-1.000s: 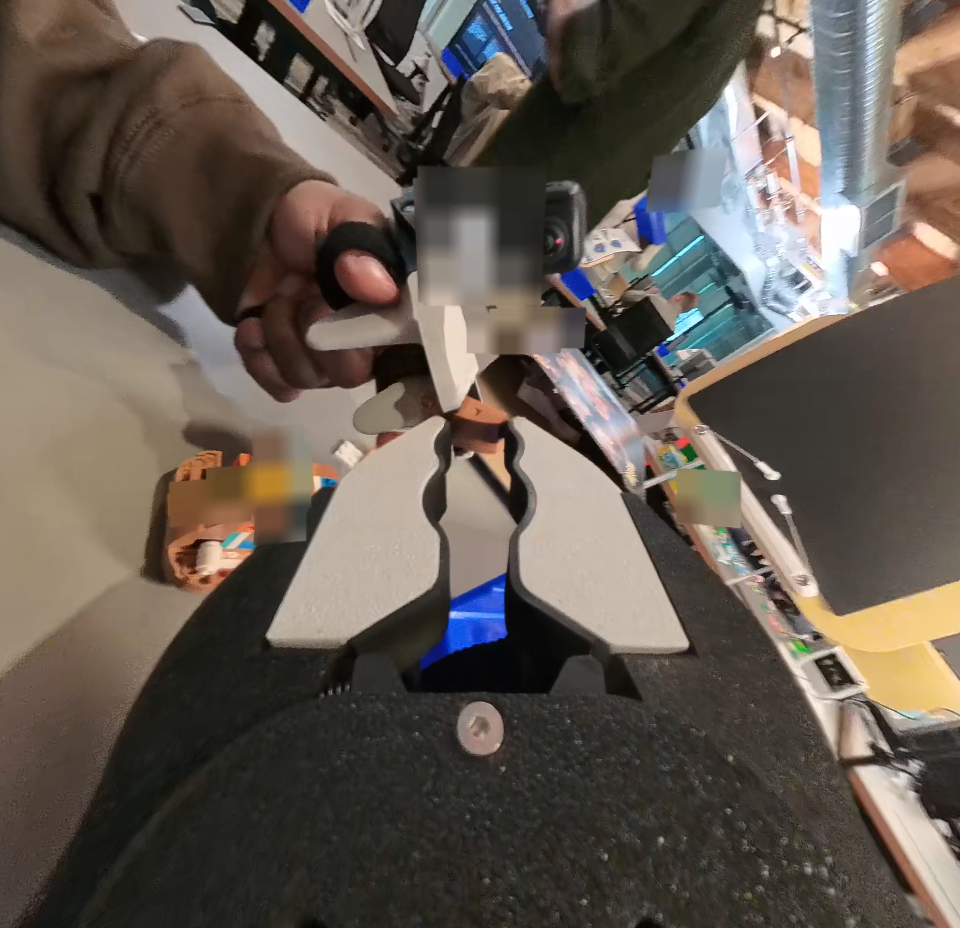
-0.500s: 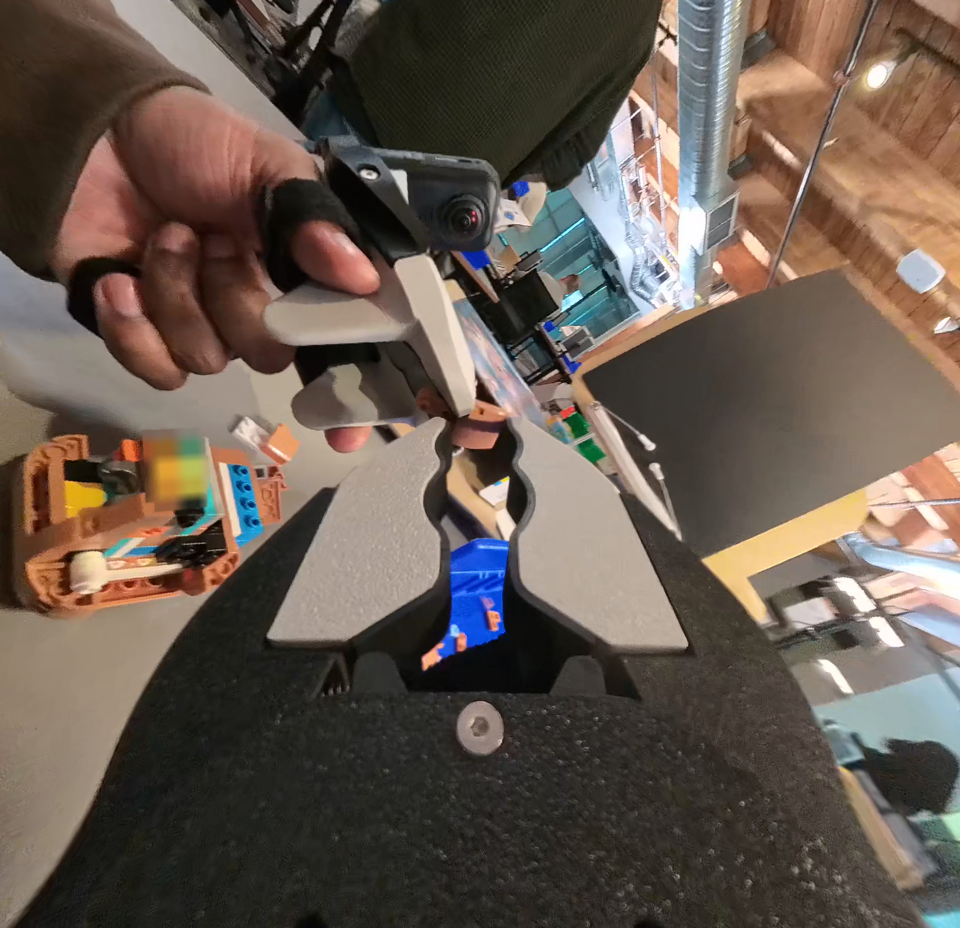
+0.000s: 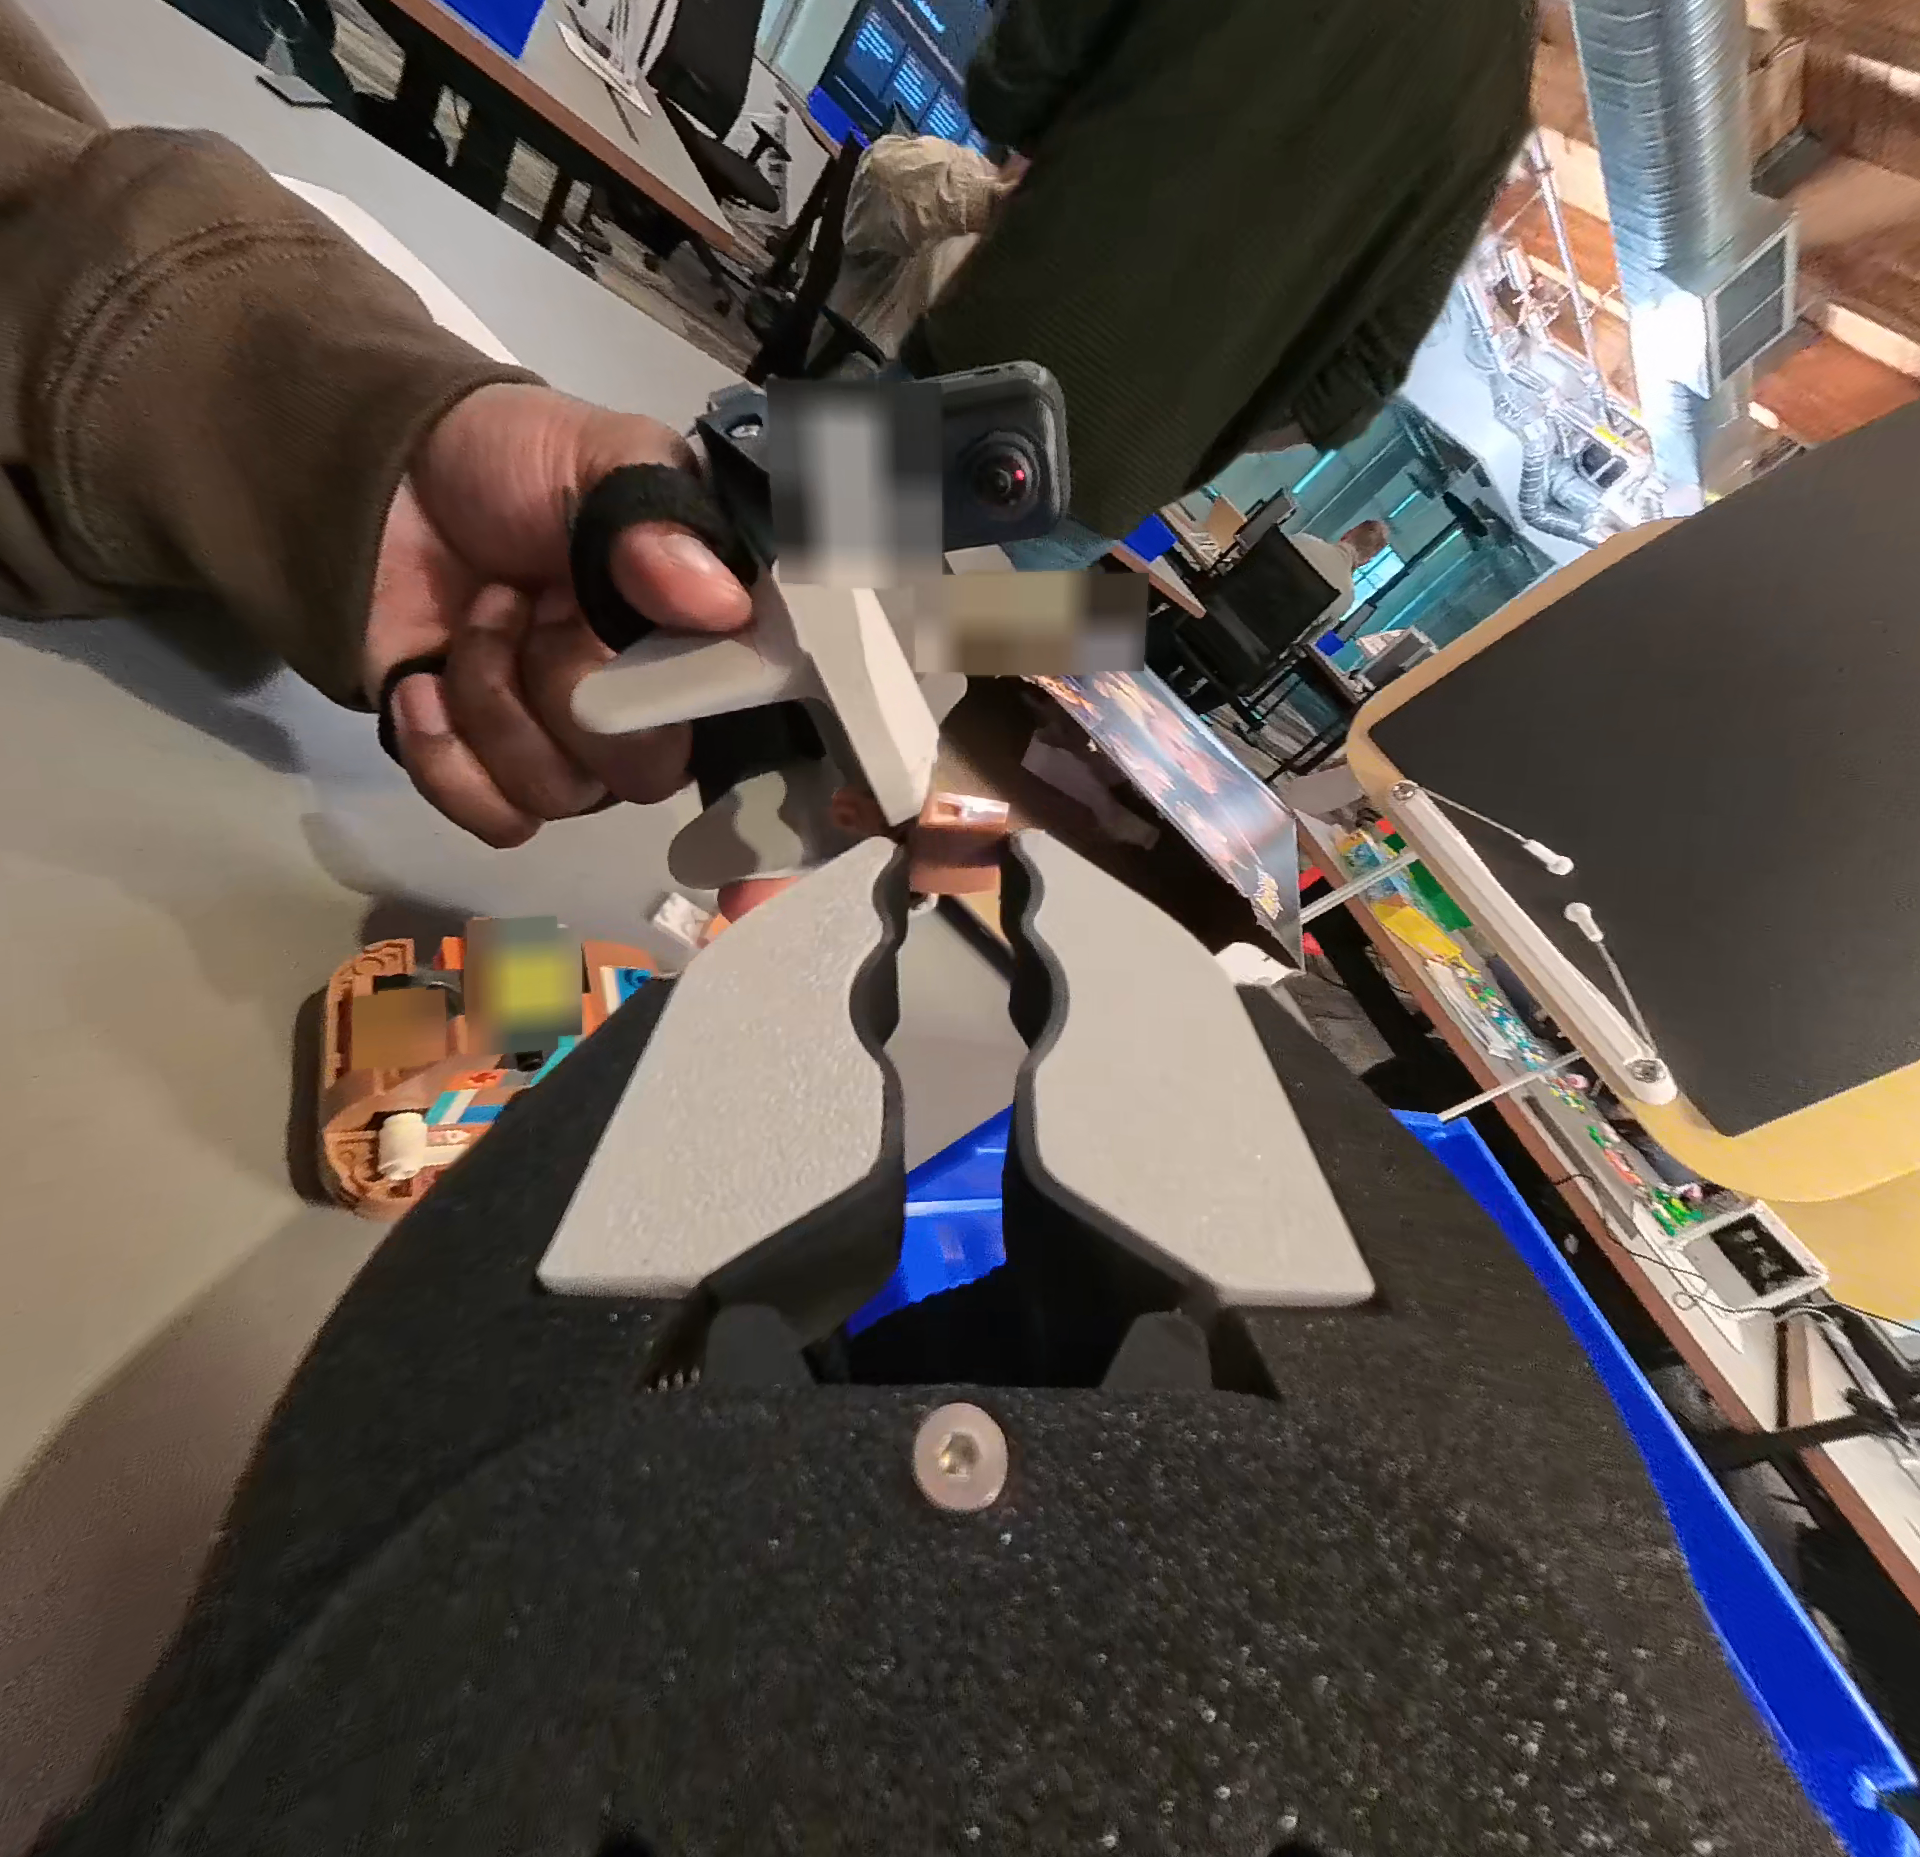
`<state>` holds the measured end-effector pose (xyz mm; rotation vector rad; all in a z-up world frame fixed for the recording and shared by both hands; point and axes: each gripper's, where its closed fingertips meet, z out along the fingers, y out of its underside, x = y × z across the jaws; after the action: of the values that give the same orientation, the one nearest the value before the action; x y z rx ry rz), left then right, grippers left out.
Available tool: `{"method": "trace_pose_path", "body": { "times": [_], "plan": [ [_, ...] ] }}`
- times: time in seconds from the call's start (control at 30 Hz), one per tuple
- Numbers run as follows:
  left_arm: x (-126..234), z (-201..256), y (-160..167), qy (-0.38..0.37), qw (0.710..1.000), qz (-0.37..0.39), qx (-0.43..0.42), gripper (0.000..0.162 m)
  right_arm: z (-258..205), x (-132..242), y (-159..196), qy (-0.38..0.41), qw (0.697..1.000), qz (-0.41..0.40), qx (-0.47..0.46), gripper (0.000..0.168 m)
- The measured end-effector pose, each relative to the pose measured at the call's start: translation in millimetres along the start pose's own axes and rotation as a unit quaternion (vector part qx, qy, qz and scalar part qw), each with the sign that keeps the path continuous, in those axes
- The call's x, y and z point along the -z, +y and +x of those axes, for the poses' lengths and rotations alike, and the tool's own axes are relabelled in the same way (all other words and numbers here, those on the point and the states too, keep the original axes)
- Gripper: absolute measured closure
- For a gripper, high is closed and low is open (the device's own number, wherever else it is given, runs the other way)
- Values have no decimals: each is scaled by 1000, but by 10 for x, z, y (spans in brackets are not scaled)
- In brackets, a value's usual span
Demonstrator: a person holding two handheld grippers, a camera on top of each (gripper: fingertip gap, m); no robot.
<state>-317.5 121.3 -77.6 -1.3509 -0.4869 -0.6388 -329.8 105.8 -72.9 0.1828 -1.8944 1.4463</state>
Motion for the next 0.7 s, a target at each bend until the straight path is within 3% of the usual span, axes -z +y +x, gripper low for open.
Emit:
{"method": "trace_pose_path", "body": {
  "times": [0.4, 0.7],
  "plan": [
    [-17, 30, 68, 10, 1000, -24, -4, 145, -54, 48, -7, -41, 999, 7, -8, 153],
    [-13, 35, 50, 15, 1000, -16, 6, 145, -36, 48, -12, -12, 999, 0, 51, 152]
  ]
}}
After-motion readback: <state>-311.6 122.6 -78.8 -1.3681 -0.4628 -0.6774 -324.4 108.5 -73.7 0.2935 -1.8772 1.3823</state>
